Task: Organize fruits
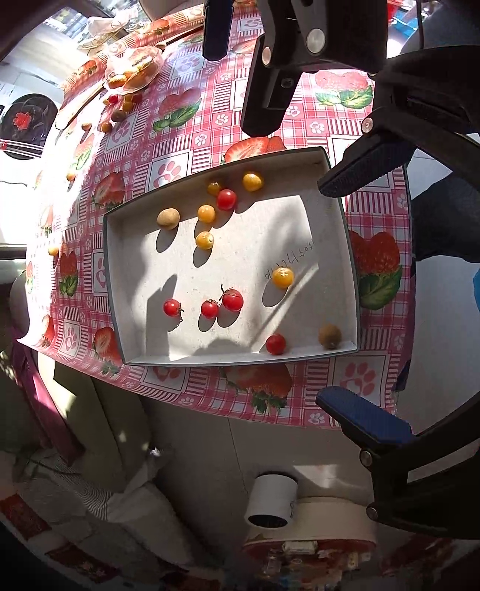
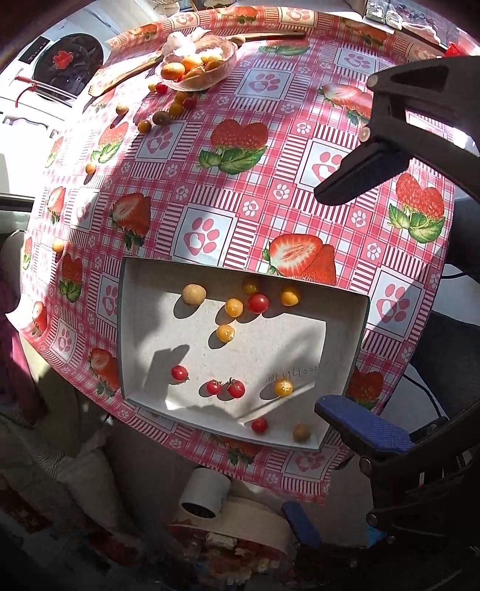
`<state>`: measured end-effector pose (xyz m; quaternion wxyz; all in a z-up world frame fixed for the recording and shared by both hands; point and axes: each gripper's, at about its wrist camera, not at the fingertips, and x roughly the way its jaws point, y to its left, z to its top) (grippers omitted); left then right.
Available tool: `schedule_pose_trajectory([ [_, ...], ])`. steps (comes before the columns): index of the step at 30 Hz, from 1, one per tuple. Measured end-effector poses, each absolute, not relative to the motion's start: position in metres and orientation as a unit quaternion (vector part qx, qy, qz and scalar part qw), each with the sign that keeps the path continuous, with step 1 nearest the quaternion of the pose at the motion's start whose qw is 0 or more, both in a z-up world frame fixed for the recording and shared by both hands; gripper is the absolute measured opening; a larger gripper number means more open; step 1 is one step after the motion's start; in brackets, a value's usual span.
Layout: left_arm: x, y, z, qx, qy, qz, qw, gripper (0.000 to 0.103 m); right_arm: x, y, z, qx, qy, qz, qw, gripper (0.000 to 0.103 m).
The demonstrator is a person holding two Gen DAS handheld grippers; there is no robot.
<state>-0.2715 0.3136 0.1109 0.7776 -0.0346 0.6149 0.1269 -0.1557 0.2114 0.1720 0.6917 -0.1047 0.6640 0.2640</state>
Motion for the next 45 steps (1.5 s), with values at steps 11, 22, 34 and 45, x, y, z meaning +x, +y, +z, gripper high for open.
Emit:
schedule_pose_trajectory([
  [11, -0.271, 0.31, 0.114, -0.043, 0.614, 0.129, 0.778, 0.103, -0.157, 0.216, 0.174, -0.11, 0.662, 0.266, 0.692, 0.102],
  [22, -0.273, 0.313, 0.114, -0.042, 0.613, 0.129, 0.778, 0.103, -0.157, 0.216, 0.174, -0.113, 0.662, 0.268, 0.691, 0.103],
  [34, -0.273, 0.315, 0.113, -0.038, 0.614, 0.123, 0.779, 0.103, -0.159, 0.217, 0.174, -0.107, 0.665, 0.254, 0.694, 0.102],
  [45, -0.269, 0.326, 0.109, -0.027, 0.616, 0.107, 0.78, 0.103, -0.158, 0.223, 0.173, -0.11, 0.666, 0.241, 0.697, 0.102],
])
